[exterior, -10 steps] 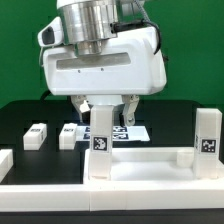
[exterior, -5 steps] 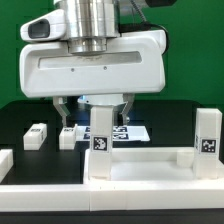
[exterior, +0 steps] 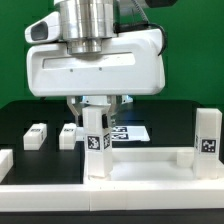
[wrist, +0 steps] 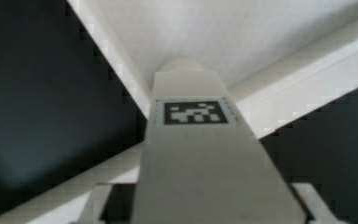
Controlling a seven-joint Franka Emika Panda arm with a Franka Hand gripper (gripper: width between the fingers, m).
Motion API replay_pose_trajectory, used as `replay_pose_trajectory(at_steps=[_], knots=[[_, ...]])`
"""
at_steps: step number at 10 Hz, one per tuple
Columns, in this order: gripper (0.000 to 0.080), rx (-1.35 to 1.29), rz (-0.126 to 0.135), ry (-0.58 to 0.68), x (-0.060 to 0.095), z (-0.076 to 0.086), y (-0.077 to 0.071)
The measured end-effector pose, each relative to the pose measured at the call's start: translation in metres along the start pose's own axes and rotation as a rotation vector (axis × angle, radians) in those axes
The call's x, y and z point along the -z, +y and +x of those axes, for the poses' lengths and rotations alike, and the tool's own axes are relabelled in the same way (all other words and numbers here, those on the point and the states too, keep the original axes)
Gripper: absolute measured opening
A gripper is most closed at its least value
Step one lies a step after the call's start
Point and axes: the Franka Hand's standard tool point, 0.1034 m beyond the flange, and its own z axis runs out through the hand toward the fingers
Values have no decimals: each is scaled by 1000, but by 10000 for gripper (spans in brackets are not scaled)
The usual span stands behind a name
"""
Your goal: Assemble desk
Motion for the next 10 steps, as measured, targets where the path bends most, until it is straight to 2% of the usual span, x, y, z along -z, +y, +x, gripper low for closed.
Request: replay_pose_trajectory(at_steps=[1,3,5,6,9,10], knots=[[287,-140,0,-4,0,0,1],[287,-528,20,-22,0,1,6],[287,-753,20,-36,-1,-3,3],[287,-915,30,-46,-2,-5,1],[288,-1055,33,-44,-2,-6,0],[387,-916,25,-39,-3,-6,1]])
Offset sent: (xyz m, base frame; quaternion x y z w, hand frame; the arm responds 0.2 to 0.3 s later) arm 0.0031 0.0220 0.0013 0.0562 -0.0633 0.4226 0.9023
